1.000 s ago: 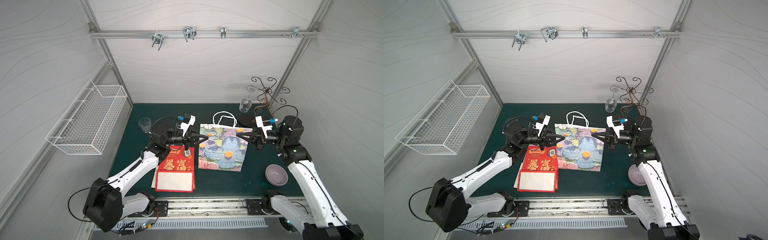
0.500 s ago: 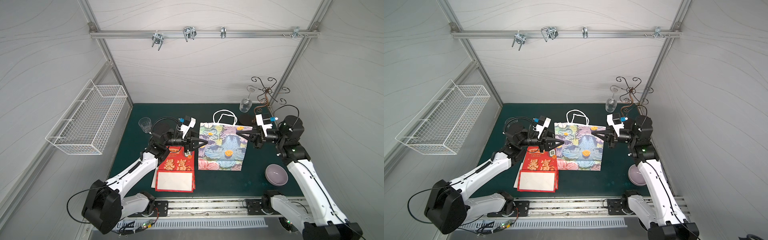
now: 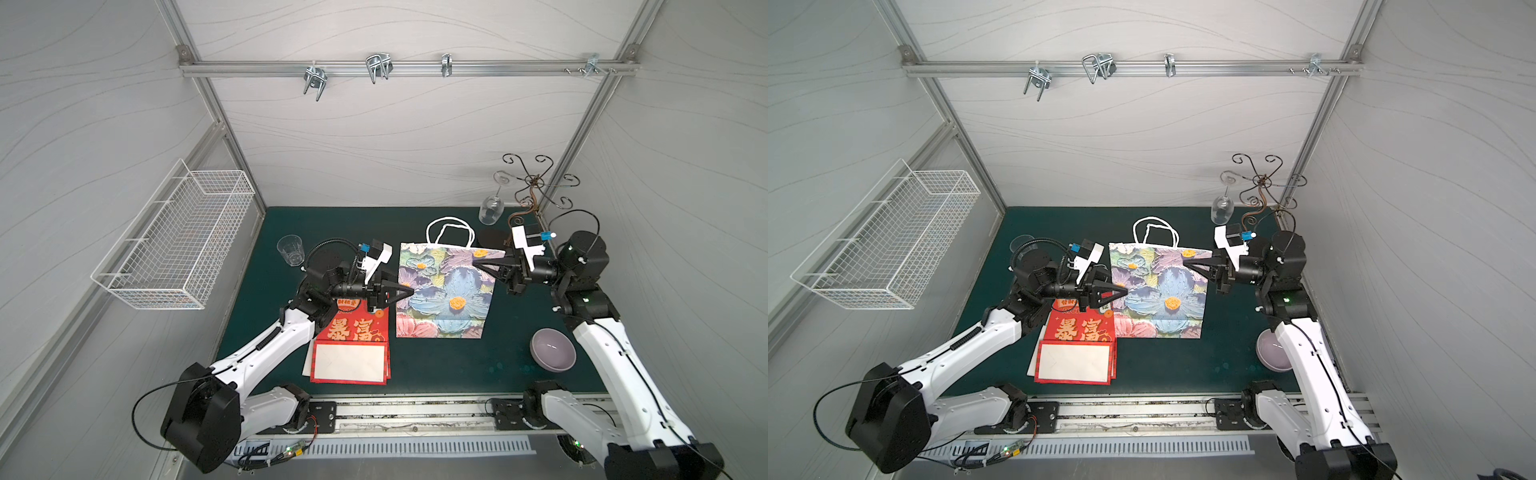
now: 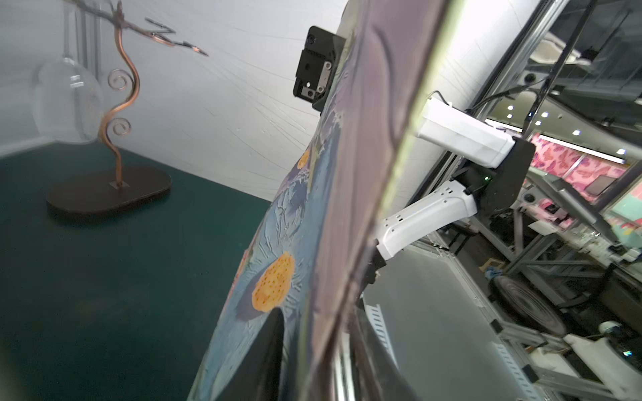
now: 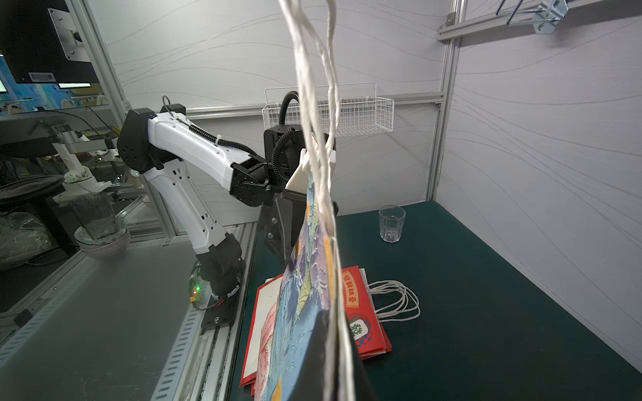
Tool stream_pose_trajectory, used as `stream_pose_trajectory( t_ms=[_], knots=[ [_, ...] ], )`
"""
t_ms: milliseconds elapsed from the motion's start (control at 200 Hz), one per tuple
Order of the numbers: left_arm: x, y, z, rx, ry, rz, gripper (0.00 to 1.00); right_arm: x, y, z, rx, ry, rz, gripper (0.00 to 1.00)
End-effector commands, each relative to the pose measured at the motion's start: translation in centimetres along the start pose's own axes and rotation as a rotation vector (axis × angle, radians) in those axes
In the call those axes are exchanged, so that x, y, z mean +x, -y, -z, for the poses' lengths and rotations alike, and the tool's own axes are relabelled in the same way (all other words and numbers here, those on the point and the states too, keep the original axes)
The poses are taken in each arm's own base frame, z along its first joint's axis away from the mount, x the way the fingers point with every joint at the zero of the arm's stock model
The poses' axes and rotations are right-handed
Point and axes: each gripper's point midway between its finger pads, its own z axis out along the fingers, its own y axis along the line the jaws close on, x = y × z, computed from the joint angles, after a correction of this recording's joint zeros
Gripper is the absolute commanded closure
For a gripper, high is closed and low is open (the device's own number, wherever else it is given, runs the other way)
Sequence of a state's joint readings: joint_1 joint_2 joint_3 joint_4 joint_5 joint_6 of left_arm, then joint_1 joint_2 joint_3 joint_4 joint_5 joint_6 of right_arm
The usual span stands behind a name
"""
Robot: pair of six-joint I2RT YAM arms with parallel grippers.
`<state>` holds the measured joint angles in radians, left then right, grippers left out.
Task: Put away the paper bag
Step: Press the paper bag at the center of the board.
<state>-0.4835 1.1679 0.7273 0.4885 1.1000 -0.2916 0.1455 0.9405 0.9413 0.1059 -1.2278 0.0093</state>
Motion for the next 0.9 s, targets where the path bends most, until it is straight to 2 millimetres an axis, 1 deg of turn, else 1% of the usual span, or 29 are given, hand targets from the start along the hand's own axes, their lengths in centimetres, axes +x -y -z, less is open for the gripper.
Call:
stream_pose_trajectory(
  t_ms=[0, 75, 115, 155, 220, 265, 305, 380, 405, 425, 445, 490, 515, 570, 630, 690, 730, 770, 820, 845, 895],
  knots=[
    [0.4, 0.0, 0.2, -0.018, 0.005, -0.022, 0.55, -0.7, 0.6, 0.2, 0.032, 0.018, 0.029, 1.0],
    [1.0, -0.1, 0.3, -0.023, 0.001, -0.014, 0.56, -0.6, 0.7, 0.2, 0.035, 0.017, 0.027, 1.0],
    [1.2, 0.0, 0.4, -0.02, -0.002, -0.015, 0.6, -0.6, 0.8, 0.2, 0.037, 0.017, 0.022, 1.0],
    [1.4, 0.1, 0.4, -0.018, -0.006, -0.014, 0.69, -0.5, 0.8, 0.2, 0.039, 0.017, 0.022, 1.0],
    [1.4, 0.3, 0.4, -0.008, -0.012, -0.021, 0.88, -0.5, 0.9, 0.2, 0.042, 0.017, 0.02, 1.0],
    [1.5, 0.4, 0.4, -0.002, -0.017, -0.023, 0.96, -0.4, 0.9, 0.2, 0.044, 0.017, 0.02, 1.0],
    [1.5, 0.5, 0.4, 0.002, -0.019, -0.024, 1.0, -0.4, 1.0, 0.2, 0.046, 0.019, 0.018, 1.0],
    [1.6, 0.6, 0.4, 0.008, -0.025, -0.024, 1.0, -0.6, 1.0, 0.3, 0.05, 0.022, 0.02, 1.0],
    [1.7, 0.5, 0.4, 0.006, -0.029, -0.018, 0.98, -0.6, 1.0, 0.3, 0.05, 0.023, 0.021, 1.0],
    [1.8, 0.4, 0.4, 0.002, -0.03, -0.018, 0.93, -0.7, 1.0, 0.3, 0.051, 0.025, 0.023, 1.0],
    [1.8, 0.3, 0.4, -0.001, -0.03, -0.024, 0.86, -0.8, 1.0, 0.3, 0.051, 0.027, 0.023, 1.0],
    [2.6, -0.2, 0.4, -0.022, -0.049, 0.013, 0.69, -0.9, 1.0, 0.3, 0.053, 0.03, 0.022, 1.0],
    [2.8, -0.3, 0.4, -0.028, -0.051, 0.015, 0.63, -1.0, 1.0, 0.4, 0.053, 0.032, 0.026, 1.0],
    [3.1, -0.5, 0.5, -0.041, -0.052, 0.017, 0.54, -1.0, 1.1, 0.4, 0.053, 0.034, 0.023, 1.0],
    [3.4, -0.6, 0.5, -0.042, -0.057, 0.024, 0.51, -0.9, 1.2, 0.4, 0.055, 0.033, 0.018, 1.0],
    [3.7, -0.7, 0.5, -0.04, -0.065, 0.03, 0.52, -0.8, 1.2, 0.4, 0.054, 0.033, 0.017, 1.0],
    [3.9, -0.6, 0.5, -0.035, -0.069, 0.033, 0.56, -0.8, 1.2, 0.4, 0.055, 0.033, 0.015, 1.0],
    [3.9, -0.6, 0.5, -0.03, -0.072, 0.034, 0.63, -0.8, 1.2, 0.3, 0.055, 0.033, 0.013, 1.0],
    [4.0, -0.4, 0.4, -0.02, -0.076, 0.033, 0.78, -0.8, 1.2, 0.4, 0.056, 0.033, 0.013, 1.0],
    [4.0, -0.3, 0.5, -0.017, -0.076, 0.033, 0.83, -0.8, 1.2, 0.3, 0.057, 0.033, 0.013, 1.0],
    [4.0, -0.2, 0.5, -0.011, -0.077, 0.031, 0.92, -0.8, 1.3, 0.4, 0.058, 0.034, 0.014, 1.0]
  ],
)
